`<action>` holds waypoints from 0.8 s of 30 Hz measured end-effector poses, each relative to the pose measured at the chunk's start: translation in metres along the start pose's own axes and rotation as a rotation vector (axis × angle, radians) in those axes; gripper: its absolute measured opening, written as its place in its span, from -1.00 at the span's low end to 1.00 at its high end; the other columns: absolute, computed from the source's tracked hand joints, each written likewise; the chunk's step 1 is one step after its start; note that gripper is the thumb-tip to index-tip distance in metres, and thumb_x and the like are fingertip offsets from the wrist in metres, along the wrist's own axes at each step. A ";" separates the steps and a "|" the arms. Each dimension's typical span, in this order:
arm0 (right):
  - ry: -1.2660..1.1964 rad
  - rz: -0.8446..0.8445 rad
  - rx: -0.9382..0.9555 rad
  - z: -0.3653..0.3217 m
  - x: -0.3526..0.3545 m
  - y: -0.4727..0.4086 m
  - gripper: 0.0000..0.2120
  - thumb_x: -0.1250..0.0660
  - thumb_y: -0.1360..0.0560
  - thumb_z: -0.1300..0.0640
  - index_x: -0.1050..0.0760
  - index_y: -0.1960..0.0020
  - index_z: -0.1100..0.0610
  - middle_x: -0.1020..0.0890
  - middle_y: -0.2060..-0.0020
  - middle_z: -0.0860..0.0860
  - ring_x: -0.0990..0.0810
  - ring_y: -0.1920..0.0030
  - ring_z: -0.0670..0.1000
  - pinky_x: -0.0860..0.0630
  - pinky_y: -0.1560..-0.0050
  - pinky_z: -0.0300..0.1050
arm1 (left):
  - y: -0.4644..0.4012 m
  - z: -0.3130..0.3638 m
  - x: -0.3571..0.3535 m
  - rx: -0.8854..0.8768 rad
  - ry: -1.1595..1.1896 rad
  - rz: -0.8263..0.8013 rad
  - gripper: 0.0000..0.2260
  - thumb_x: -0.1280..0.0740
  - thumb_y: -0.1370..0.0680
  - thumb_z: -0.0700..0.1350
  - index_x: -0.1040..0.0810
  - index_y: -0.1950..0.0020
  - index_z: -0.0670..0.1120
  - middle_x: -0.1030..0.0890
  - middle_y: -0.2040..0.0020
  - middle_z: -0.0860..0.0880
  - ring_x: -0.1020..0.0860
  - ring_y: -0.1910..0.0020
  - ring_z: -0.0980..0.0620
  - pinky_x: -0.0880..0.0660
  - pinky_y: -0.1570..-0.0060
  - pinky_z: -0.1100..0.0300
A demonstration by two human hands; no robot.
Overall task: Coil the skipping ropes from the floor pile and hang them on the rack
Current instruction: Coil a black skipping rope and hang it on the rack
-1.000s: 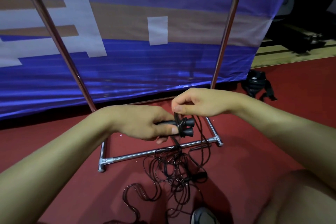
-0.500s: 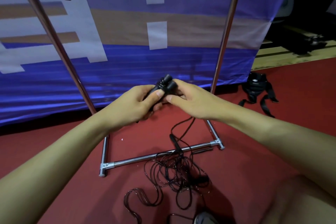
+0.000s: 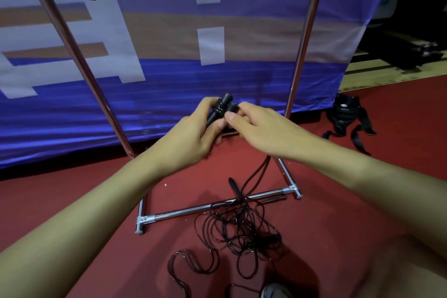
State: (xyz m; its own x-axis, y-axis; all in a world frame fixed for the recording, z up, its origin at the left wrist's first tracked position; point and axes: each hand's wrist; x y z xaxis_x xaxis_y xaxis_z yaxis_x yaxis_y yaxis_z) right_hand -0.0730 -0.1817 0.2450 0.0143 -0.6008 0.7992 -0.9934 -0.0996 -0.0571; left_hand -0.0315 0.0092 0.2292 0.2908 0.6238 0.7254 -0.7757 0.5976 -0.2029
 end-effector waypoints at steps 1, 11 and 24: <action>0.025 -0.009 0.022 0.001 0.001 0.002 -0.70 -0.13 -0.67 -0.19 -0.41 0.06 0.00 -0.61 0.20 -0.08 -0.58 0.18 -0.05 -0.45 0.18 -0.01 | 0.002 0.002 -0.001 0.001 0.035 -0.030 -0.72 -0.20 -0.71 -0.02 -0.31 -0.42 0.01 -0.63 0.22 0.03 -0.63 0.35 0.10 -0.55 0.32 0.23; -0.029 -0.003 0.019 0.002 0.014 0.005 -0.75 -0.15 -0.70 -0.10 -0.48 -0.01 0.03 -0.51 0.41 -0.10 -0.43 0.46 -0.20 -0.28 0.31 -0.12 | 0.006 0.019 -0.002 -0.014 0.122 0.037 -0.72 -0.23 -0.71 -0.01 -0.28 -0.36 -0.05 -0.70 0.22 -0.03 -0.64 0.48 -0.07 -0.59 0.47 0.01; -0.952 -0.159 0.060 0.003 0.013 0.006 -0.84 -0.21 -0.71 0.08 -0.51 -0.22 0.08 -0.19 0.43 -0.10 -0.08 0.48 -0.12 -0.04 0.50 -0.24 | 0.003 0.029 -0.006 -0.072 0.077 0.200 -0.66 -0.28 -0.68 0.00 -0.27 -0.40 0.01 -0.66 0.40 -0.04 -0.62 0.49 0.11 -0.47 0.47 0.32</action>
State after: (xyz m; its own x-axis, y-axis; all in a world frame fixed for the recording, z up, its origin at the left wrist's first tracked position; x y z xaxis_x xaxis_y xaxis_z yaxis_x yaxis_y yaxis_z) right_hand -0.0783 -0.1928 0.2529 0.2602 -0.9654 -0.0175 -0.9649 -0.2593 -0.0418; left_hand -0.0519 -0.0079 0.2432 0.1788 0.7686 0.6142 -0.7809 0.4906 -0.3866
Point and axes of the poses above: each hand's wrist, its own y-axis away from the middle knuckle, its own x-axis out of the back of the hand, z = x × y
